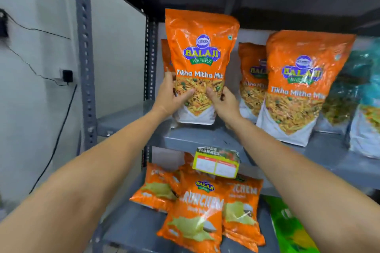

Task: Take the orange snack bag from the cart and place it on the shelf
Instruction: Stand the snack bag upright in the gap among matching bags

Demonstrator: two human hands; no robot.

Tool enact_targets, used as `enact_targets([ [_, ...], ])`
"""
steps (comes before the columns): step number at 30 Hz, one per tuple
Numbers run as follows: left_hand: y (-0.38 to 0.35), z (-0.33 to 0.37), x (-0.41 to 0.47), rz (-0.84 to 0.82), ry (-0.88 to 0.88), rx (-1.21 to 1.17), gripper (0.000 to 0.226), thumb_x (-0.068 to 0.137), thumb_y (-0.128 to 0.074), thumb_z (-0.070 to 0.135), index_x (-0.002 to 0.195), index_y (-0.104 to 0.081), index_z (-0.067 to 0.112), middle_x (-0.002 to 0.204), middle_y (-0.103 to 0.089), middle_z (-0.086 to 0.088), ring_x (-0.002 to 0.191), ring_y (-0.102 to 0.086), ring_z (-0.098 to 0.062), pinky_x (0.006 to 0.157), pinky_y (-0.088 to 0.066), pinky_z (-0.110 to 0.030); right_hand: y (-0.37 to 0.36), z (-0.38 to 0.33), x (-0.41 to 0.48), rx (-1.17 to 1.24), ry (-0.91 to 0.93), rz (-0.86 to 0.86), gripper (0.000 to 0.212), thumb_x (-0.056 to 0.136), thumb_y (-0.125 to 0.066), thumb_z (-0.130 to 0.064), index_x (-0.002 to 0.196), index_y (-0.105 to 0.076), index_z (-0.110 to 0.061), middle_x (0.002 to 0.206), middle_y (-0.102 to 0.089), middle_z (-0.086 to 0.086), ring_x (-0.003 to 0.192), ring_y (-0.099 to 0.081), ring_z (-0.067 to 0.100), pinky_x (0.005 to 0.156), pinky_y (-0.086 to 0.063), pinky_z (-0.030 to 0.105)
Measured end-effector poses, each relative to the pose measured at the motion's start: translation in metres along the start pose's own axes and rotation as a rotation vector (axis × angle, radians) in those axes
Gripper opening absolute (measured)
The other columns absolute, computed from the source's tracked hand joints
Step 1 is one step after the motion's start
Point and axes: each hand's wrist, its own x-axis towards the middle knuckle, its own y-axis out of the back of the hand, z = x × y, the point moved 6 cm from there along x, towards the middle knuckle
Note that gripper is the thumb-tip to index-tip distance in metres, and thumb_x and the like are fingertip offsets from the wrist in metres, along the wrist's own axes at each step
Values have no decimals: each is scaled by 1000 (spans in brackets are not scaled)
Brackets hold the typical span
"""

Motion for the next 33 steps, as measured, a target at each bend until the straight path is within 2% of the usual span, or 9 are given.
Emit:
enact_targets([
  [3,-9,-27,4,-21,74,-14,63,77,-75,34,124,-39,12,117,-59,-1,103,-60,-14,86,-49,-26,-16,27,6,57,-57,-46,47,76,-62,-64,108,-60,-30,103,-68,-10,104,-65,15,84,-51,31],
  [7,-6,-46,7,-1,203,-101,67,76,-76,32,125,-37,11,121,-55,-4,107,-57,-16,90,-49,-28,-15,37,13,176,-164,-20,46,76,-66,-60,105,-53,-26,96,-61,-18,89,-56,-3,71,-46,20],
  [11,3,-61,2,-28,336,-180,65,72,-74,45,121,-42,18,117,-52,3,113,-54,-20,94,-47,-33,-1,45,14,364,-281,83,29,74,-69,-35,95,-55,-21,106,-60,10,104,-58,29,85,-49,43],
  [14,1,-66,-3,-83,358,-13,66,67,-77,51,117,-50,19,116,-57,3,108,-56,-18,91,-47,-31,-10,46,8,247,-248,-28,26,75,-68,-24,92,-49,-19,88,-51,6,85,-54,25,72,-50,44],
  [18,5,-72,1,-26,410,-31,62,70,-79,41,119,-58,10,121,-63,-6,111,-59,-22,98,-49,-39,-18,45,11,144,-185,-73,35,72,-76,-23,92,-48,-17,84,-53,8,82,-57,25,76,-56,62],
  [22,18,-80,2,118,480,-7,45,75,-70,30,114,-61,9,115,-66,-11,107,-61,-27,86,-46,-33,-42,33,22,65,-69,-130,38,71,-80,-22,95,-52,-17,85,-61,1,83,-60,23,74,-58,44],
  [26,29,-82,2,226,514,8,19,80,-61,26,96,-54,19,98,-60,-1,91,-56,-21,77,-39,-29,-71,28,33,58,9,-172,34,73,-81,-25,89,-52,-32,86,-60,-10,77,-59,10,62,-49,22],
  [30,32,-84,4,247,514,40,20,82,-60,28,98,-56,16,100,-58,-3,89,-52,-18,77,-37,-27,-78,37,36,84,64,-198,35,73,-80,-26,87,-51,-38,89,-61,-11,74,-60,7,61,-52,20],
  [33,36,-79,2,309,498,110,37,79,-63,24,108,-56,2,114,-58,-13,100,-54,-23,79,-37,-26,-76,38,34,63,47,-168,34,76,-79,-24,93,-51,-25,83,-58,-8,69,-56,10,63,-52,23],
])
